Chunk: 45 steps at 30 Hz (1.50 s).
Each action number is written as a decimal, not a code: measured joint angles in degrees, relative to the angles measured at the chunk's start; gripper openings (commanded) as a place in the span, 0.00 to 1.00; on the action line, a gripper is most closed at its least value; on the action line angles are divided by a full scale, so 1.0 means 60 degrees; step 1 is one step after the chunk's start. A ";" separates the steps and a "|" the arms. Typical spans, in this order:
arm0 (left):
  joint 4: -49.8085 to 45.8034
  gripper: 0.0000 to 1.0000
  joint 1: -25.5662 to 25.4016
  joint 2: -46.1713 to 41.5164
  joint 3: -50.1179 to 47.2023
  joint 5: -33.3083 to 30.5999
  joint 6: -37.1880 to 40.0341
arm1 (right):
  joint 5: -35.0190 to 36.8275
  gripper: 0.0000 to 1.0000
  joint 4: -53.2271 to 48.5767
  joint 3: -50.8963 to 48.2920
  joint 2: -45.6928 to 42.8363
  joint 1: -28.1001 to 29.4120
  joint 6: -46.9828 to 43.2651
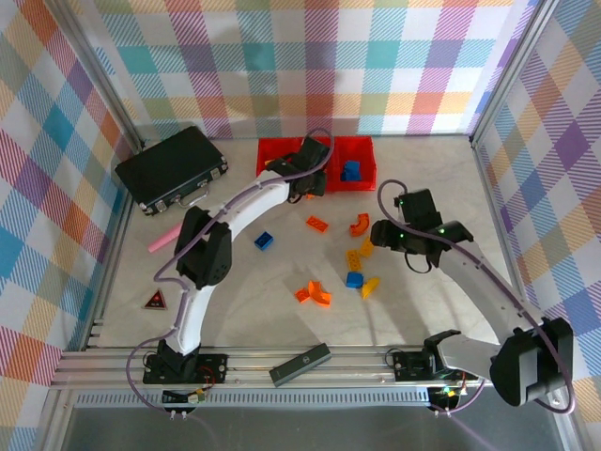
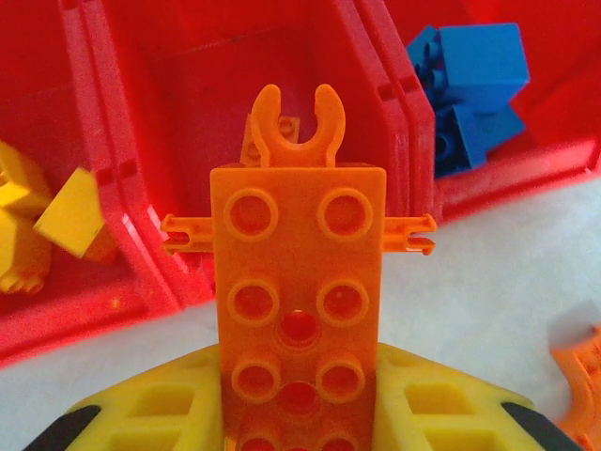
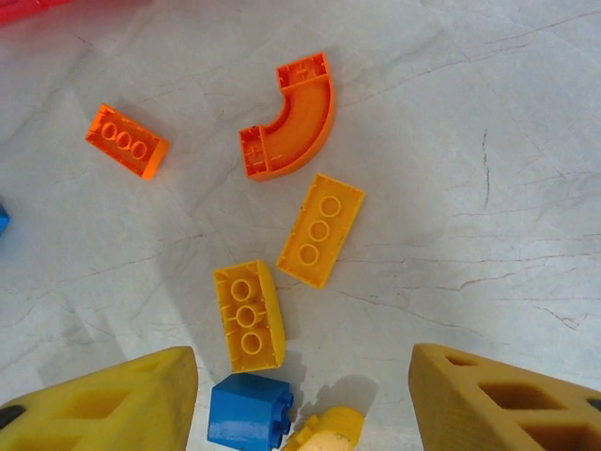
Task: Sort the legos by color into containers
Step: Place the lego in the container.
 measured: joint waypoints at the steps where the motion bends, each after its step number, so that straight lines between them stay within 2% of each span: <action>1: 0.0058 0.32 0.0018 0.0306 0.0237 -0.0062 -0.0022 | 0.0000 0.63 0.0000 -0.0062 -0.0142 0.0000 0.0029; 10: 0.0117 0.32 0.0259 0.2266 0.2266 -0.0302 -0.0113 | -0.0011 0.63 -0.0127 -0.0124 -0.0554 0.0000 0.0178; 17: 0.0149 0.35 0.0532 0.3100 0.3716 -0.0288 -0.0113 | -0.0127 0.63 -0.0262 -0.0138 -0.0758 0.0000 0.0259; 29: 0.0335 0.56 0.0696 0.3770 0.4564 0.0138 -0.0109 | -0.0452 0.64 -0.0299 -0.0153 -0.0809 0.0000 0.0477; 37: 0.0299 0.57 0.0692 0.3049 0.4299 0.0368 -0.0102 | -0.0729 0.65 -0.0302 -0.0153 -0.0499 0.0000 0.0612; 45: 0.0379 0.58 0.0667 0.0204 0.2936 0.0561 -0.0106 | -0.0874 0.64 -0.0328 -0.0153 0.0044 0.0025 0.0685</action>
